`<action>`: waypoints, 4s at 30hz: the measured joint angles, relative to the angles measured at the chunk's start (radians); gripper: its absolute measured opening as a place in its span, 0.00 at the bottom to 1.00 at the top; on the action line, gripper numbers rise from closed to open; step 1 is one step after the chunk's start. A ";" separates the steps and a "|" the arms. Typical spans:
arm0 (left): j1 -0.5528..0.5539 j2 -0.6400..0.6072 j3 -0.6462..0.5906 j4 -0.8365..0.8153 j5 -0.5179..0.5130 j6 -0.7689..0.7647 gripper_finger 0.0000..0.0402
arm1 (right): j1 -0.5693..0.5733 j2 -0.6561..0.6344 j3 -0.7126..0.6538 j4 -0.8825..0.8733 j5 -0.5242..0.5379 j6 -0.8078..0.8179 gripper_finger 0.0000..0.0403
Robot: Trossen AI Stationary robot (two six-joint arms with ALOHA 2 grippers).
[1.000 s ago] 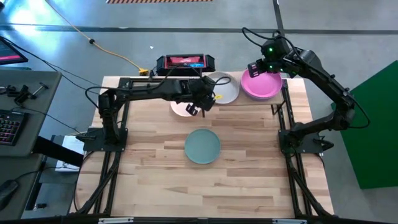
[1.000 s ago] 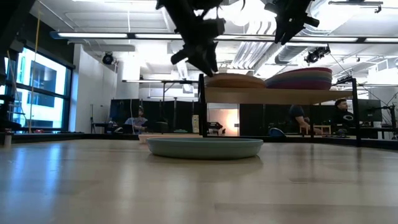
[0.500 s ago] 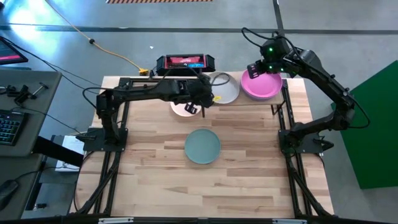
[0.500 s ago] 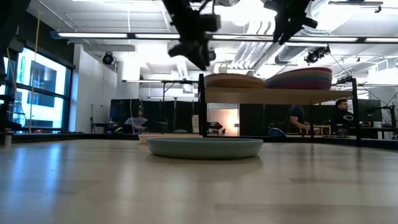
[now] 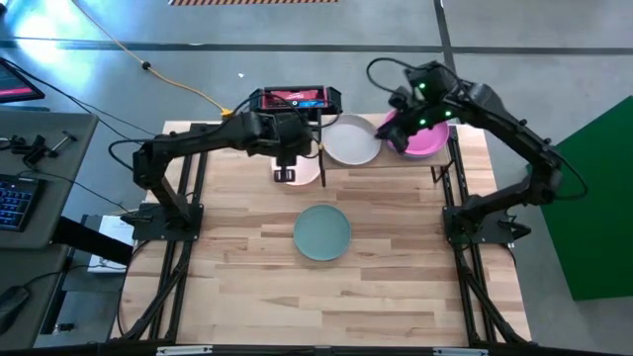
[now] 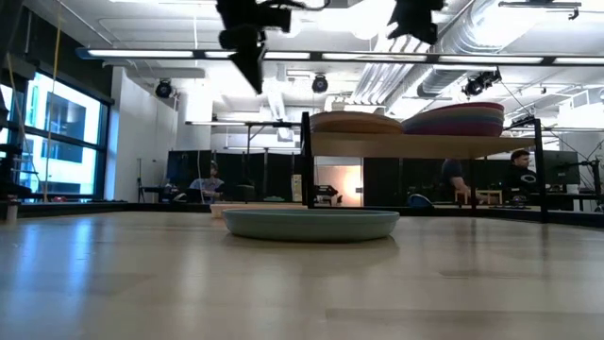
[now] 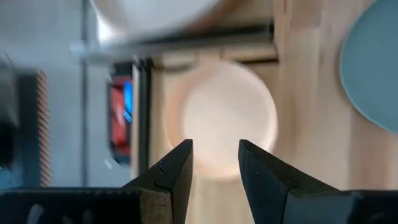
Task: Place and stack plates onto a shelf
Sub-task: Stack the white plate on the brown plate on the shelf, then stack the light green plate on the white plate on the shelf
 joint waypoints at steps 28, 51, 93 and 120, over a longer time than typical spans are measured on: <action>0.056 -0.007 -0.212 -0.151 0.118 -0.314 0.30 | 0.221 0.350 -0.001 0.131 -0.194 -0.141 0.26; 0.183 -0.037 -0.211 -0.237 0.105 -0.306 0.30 | 0.172 0.425 -0.002 0.153 -0.003 -0.168 0.26; 0.153 -0.160 -0.211 -0.319 0.125 -0.375 0.30 | 0.280 0.247 -0.002 -0.048 0.081 -0.036 0.26; -0.081 -0.493 -0.211 -0.397 0.038 -0.674 0.30 | 0.617 0.141 -0.468 0.346 0.333 0.600 0.26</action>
